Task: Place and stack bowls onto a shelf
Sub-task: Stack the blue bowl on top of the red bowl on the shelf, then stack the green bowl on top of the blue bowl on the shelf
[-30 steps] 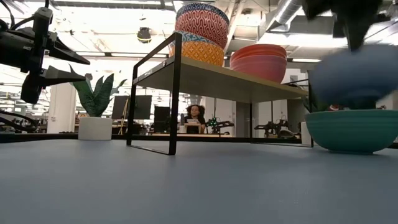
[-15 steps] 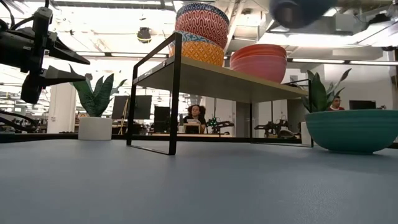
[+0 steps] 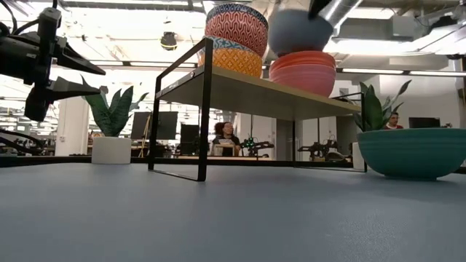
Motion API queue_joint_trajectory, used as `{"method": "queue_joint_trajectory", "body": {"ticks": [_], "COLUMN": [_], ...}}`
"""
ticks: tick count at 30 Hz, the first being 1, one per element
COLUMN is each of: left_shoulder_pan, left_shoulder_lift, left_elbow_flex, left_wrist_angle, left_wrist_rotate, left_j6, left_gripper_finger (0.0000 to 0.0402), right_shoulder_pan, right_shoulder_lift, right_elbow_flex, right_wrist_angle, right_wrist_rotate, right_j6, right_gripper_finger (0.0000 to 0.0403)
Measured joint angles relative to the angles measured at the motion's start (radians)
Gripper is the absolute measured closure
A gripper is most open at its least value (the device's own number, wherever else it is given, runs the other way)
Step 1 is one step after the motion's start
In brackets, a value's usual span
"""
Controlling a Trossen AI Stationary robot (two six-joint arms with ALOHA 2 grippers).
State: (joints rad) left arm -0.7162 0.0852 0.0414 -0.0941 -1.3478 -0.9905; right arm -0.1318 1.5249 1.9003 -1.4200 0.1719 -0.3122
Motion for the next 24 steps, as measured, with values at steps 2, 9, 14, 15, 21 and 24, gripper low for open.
{"method": "queue_joint_trajectory", "body": {"ticks": [2,9,14,15,21,24], "left_shoulder_pan": [0.000,0.000,0.000,0.000,0.000,0.000], "left_shoulder_lift": [0.000,0.000,0.000,0.000,0.000,0.000], "left_elbow_flex": [0.000,0.000,0.000,0.000,0.000,0.000], "left_wrist_angle": [0.002,0.003,0.003,0.003,0.003,0.003], "left_wrist_rotate": [0.008,0.016,0.015,0.015,0.015,0.014], "left_j6": [-0.001,0.014,0.021,0.021,0.021,0.021], "left_gripper_finger": [0.0236,0.0236,0.0236,0.0236,0.0236,0.0236], "right_shoulder_pan": [-0.027,-0.102,-0.113,-0.113,-0.113,-0.113], "right_shoulder_lift": [0.022,0.034,0.032,0.032,0.036,0.036], "right_elbow_flex": [0.000,0.000,0.000,0.000,0.000,0.000], "right_wrist_angle": [-0.029,-0.094,-0.087,-0.087,-0.082,-0.082], "right_wrist_rotate": [-0.031,-0.064,-0.066,-0.066,-0.070,-0.069], "right_j6": [-0.008,-0.003,0.005,0.014,0.024,0.025], "right_gripper_finger": [0.0379,0.0379,0.0358,0.0346,0.0290,0.0270]}}
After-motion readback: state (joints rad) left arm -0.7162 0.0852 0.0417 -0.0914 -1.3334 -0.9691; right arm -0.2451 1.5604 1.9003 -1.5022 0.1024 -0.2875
